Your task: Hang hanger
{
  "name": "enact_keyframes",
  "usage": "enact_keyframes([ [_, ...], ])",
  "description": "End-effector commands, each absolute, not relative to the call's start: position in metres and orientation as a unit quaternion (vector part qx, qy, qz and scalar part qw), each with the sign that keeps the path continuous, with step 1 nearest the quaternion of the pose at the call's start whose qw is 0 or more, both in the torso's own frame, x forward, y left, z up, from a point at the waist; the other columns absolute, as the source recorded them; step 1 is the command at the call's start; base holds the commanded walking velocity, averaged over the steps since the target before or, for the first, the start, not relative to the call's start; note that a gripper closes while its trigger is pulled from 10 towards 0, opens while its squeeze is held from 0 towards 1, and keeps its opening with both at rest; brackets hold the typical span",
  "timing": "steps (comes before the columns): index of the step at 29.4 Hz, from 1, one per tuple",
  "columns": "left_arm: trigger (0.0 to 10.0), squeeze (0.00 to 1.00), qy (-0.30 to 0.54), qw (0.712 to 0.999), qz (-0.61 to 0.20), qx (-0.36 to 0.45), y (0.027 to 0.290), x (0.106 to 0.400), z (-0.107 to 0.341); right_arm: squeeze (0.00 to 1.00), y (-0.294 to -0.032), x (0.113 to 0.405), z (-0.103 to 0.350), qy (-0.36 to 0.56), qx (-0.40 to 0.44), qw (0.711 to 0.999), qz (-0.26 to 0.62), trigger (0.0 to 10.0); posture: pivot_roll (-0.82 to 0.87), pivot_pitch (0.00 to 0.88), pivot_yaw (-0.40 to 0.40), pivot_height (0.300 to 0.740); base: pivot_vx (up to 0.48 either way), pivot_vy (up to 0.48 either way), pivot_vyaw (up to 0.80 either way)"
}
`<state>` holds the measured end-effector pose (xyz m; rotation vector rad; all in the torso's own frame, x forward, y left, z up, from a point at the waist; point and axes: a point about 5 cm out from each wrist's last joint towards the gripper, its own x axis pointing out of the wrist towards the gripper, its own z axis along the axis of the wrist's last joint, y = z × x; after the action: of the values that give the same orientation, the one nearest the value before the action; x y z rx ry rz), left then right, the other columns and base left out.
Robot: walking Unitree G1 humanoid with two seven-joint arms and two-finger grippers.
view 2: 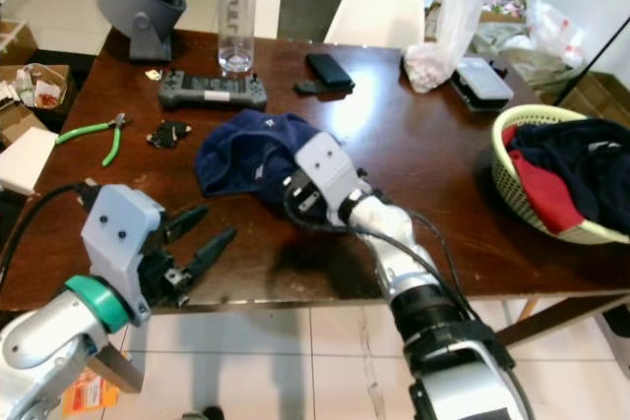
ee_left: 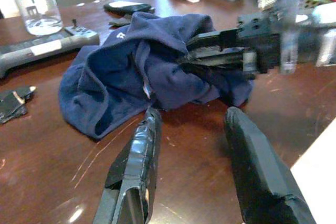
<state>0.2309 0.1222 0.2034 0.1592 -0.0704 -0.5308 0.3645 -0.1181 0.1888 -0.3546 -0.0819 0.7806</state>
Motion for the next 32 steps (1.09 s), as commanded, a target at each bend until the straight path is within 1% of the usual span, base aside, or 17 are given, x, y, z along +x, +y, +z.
enact_keyframes([
  [1,10.0,0.00,-0.028,0.960,-0.267,0.076,0.120,0.229,0.201,1.00,-0.126,0.361,0.191,-0.032,-0.138,0.906,0.400,10.0,0.11,0.110,-0.034,0.740,0.000,0.000,0.00],
  [2,10.0,0.00,-0.028,0.960,-0.267,0.076,0.119,0.229,0.201,1.00,-0.129,0.358,0.195,-0.032,-0.108,0.902,0.417,10.0,0.11,0.110,-0.034,0.740,0.000,0.000,0.00],
  [3,10.0,0.00,-0.028,0.961,-0.266,0.075,0.119,0.229,0.201,0.00,-0.142,0.353,0.205,-0.042,-0.070,0.899,0.431,10.0,0.10,0.110,-0.035,0.740,0.000,0.000,0.00],
  [5,10.0,0.00,-0.028,0.961,-0.266,0.075,0.119,0.229,0.201,0.00,-0.142,0.353,0.205,-0.042,-0.070,0.899,0.431,10.0,0.10,0.110,-0.035,0.740,0.000,0.000,0.00],
  [7,10.0,0.00,-0.037,0.966,-0.242,0.077,0.121,0.233,0.203,0.00,-0.169,0.347,0.227,-0.082,-0.003,0.901,0.425,10.0,0.10,0.110,-0.032,0.740,0.000,0.000,0.00],
  [8,10.0,0.00,-0.049,0.974,-0.205,0.086,0.126,0.238,0.205,0.00,-0.184,0.346,0.240,-0.118,0.040,0.910,0.394,10.0,0.09,0.110,-0.029,0.740,0.000,0.000,0.00],
  [9,10.0,0.00,-0.049,0.974,-0.205,0.086,0.126,0.238,0.205,0.00,-0.184,0.346,0.240,-0.118,0.040,0.910,0.394,10.0,0.09,0.110,-0.029,0.740,0.000,0.000,0.00],
  [10,10.0,0.00,-0.057,0.982,-0.153,0.097,0.134,0.243,0.207,0.00,-0.198,0.346,0.247,-0.147,0.092,0.921,0.348,10.0,0.09,0.110,-0.025,0.740,0.000,0.000,0.00],
  [11,10.0,0.00,-0.052,0.983,-0.109,0.141,0.142,0.248,0.204,0.00,-0.213,0.344,0.246,-0.173,0.144,0.933,0.281,10.0,0.09,0.107,-0.021,0.740,0.000,0.000,0.00],
  [13,10.0,0.00,-0.044,0.979,-0.110,0.167,0.142,0.248,0.200,0.00,-0.215,0.343,0.243,-0.175,0.150,0.936,0.265,10.0,0.09,0.107,-0.021,0.740,0.000,0.000,0.00],
  [15,10.0,0.00,-0.020,0.979,-0.149,0.137,0.139,0.244,0.194,0.00,-0.209,0.337,0.228,-0.176,0.166,0.944,0.224,10.0,0.09,0.107,-0.018,0.740,0.000,0.000,0.00],
  [16,10.0,0.00,-0.020,0.979,-0.149,0.137,0.139,0.244,0.194,0.00,-0.209,0.337,0.228,-0.176,0.166,0.944,0.224,10.0,0.09,0.107,-0.018,0.740,0.000,0.000,0.00],
  [19,10.0,0.00,-0.024,0.985,-0.126,0.116,0.141,0.247,0.197,0.00,-0.200,0.334,0.215,-0.163,0.177,0.956,0.167,10.0,0.09,0.103,-0.016,0.740,0.000,0.000,0.00],
  [20,10.0,0.00,-0.036,0.989,-0.084,0.112,0.145,0.259,0.201,0.00,-0.171,0.329,0.202,-0.148,0.137,0.969,0.141,10.0,0.09,0.094,-0.016,0.740,0.000,0.000,0.00],
  [21,10.0,0.00,-0.039,0.990,-0.077,0.110,0.146,0.263,0.202,0.00,-0.159,0.326,0.199,-0.149,0.117,0.972,0.141,10.0,0.09,0.092,-0.014,0.740,0.000,0.000,0.00],
  [24,10.0,0.00,-0.050,0.989,-0.073,0.117,0.145,0.268,0.204,0.00,-0.147,0.324,0.197,-0.148,0.114,0.974,0.130,10.0,0.09,0.084,-0.011,0.740,0.000,0.000,0.00],
  [32,10.0,0.00,-0.059,0.991,-0.063,0.102,0.152,0.276,0.207,0.00,-0.141,0.323,0.193,-0.144,0.124,0.978,0.088,10.0,0.08,0.064,-0.002,0.740,0.000,0.000,0.00],
])
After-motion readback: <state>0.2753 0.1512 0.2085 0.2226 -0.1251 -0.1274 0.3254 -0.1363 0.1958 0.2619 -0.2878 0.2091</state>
